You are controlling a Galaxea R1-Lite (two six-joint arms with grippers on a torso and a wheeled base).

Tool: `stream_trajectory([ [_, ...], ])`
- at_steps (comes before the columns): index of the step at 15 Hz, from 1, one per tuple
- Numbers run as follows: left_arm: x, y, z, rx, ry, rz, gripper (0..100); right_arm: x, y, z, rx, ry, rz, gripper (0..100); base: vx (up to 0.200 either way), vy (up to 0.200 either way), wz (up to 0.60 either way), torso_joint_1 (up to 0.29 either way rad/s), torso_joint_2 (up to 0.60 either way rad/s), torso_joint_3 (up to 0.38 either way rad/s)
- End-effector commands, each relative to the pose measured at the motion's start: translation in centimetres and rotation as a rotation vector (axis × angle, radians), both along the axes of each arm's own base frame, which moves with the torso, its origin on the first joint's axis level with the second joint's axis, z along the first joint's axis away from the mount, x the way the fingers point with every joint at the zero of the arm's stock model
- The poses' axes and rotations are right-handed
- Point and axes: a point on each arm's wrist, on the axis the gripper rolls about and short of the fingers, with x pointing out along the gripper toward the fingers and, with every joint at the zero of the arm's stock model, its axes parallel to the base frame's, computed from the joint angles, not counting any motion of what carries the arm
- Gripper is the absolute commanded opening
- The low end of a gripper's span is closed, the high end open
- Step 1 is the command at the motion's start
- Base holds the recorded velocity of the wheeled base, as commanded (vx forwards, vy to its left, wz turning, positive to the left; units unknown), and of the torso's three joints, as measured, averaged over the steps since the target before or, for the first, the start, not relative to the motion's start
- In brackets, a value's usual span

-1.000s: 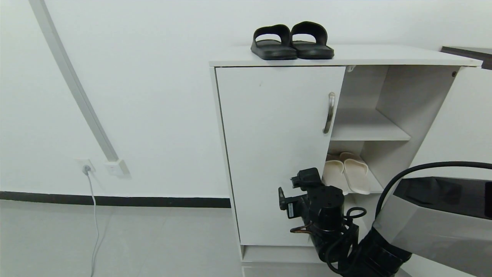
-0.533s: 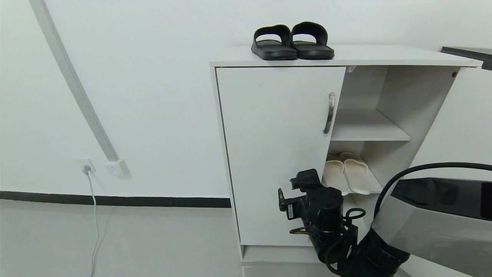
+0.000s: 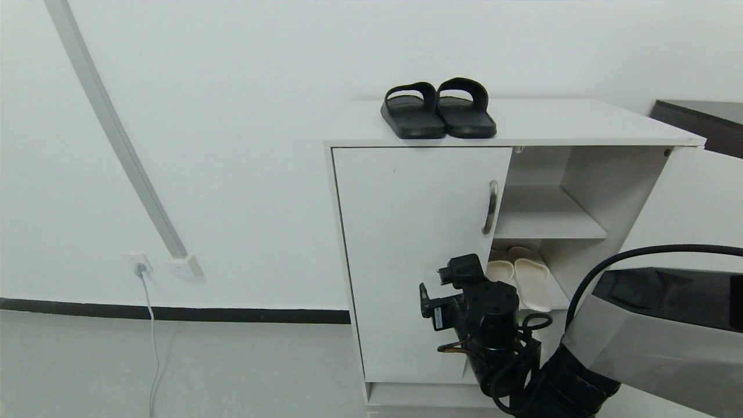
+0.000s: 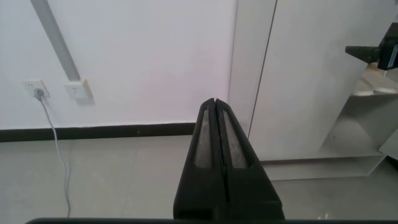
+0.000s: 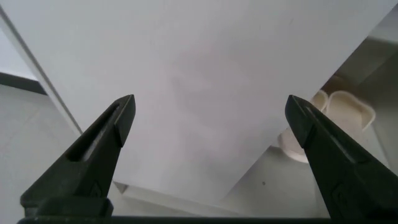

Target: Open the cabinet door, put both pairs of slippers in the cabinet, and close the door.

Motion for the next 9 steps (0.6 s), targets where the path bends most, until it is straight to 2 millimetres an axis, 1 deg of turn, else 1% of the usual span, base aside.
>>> stream_trajectory([
  [1, 0.0, 0.0, 0.03, 0.001, 0.0, 0.0, 0, -0.16, 0.0, 0.4, 0.007, -0.007, 0.003, 100, 0.0, 0.0, 0.0, 0.115, -0.44, -0.339],
  [7, 0.01, 0.0, -0.01, -0.001, 0.002, 0.0, 0, -0.28, -0.08, 0.92, 0.017, -0.014, 0.018, 100, 0.0, 0.0, 0.0, 0.141, -0.47, -0.333],
  [9, 0.01, 0.0, -0.01, 0.001, 0.002, 0.0, 0, -0.47, -0.35, 0.76, 0.014, -0.01, 0.02, 100, 0.0, 0.0, 0.0, 0.168, -0.49, -0.325],
])
